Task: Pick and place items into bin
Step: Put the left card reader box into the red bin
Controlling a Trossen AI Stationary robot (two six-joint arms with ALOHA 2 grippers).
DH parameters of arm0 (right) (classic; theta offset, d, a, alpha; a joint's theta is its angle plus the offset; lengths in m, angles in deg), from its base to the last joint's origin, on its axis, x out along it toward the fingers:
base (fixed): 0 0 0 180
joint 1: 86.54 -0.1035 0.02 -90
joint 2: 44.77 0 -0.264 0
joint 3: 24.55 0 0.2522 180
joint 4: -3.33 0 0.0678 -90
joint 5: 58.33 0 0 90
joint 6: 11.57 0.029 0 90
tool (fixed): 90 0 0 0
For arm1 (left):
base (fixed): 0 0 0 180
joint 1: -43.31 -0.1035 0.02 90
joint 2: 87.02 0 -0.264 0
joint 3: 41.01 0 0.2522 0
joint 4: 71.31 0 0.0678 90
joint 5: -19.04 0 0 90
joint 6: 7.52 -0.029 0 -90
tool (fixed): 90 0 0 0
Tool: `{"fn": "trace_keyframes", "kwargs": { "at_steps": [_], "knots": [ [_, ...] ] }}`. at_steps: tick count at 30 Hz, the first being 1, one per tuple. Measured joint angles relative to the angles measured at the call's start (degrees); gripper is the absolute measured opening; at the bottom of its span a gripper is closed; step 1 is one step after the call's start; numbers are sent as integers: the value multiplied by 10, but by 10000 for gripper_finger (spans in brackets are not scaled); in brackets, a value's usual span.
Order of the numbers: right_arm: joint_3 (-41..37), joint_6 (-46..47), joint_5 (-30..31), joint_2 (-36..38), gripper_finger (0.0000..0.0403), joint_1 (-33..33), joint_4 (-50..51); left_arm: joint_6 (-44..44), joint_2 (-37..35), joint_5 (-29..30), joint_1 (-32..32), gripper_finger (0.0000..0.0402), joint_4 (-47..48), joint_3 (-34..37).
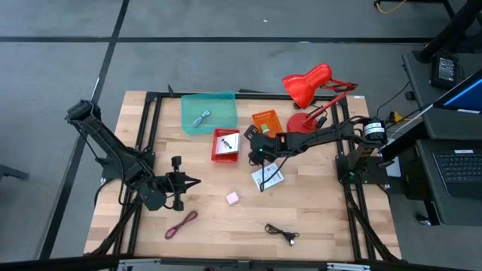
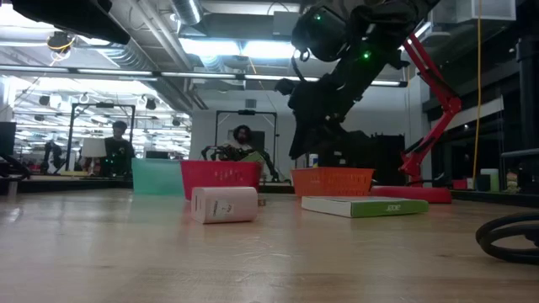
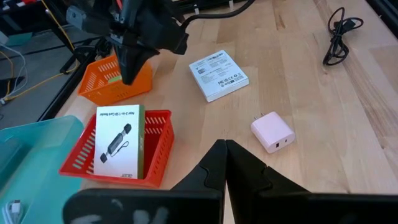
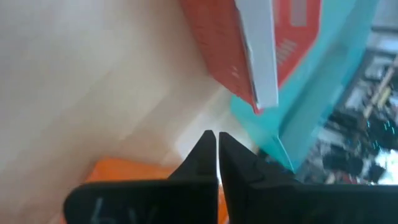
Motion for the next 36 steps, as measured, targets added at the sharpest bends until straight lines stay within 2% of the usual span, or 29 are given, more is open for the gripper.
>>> {"fn": "trace_keyframes", "kwargs": {
  "at_steps": [3, 9, 21, 24, 29, 36],
  "knots": [
    [9, 33, 43, 0, 0, -11, 1, 0, 0, 0, 0, 2, 0, 0],
    [14, 102, 41, 37, 0, -37, 12, -4, 0, 0, 0, 2, 0, 0],
    [3, 353, 40, 160, 0, -121, 71, -5, 0, -4, 0, 2, 0, 0],
    [-10, 406, 69, 172, 0, -151, 68, -5, 0, -4, 0, 2, 0, 0],
    [-72, 498, 131, 186, 0, -201, 6, -5, 0, -4, 0, 2, 0, 0],
    [-206, 544, 164, 215, 0, -257, -201, -13, 0, -5, -6, 2, -2, 0]
  ]
}}
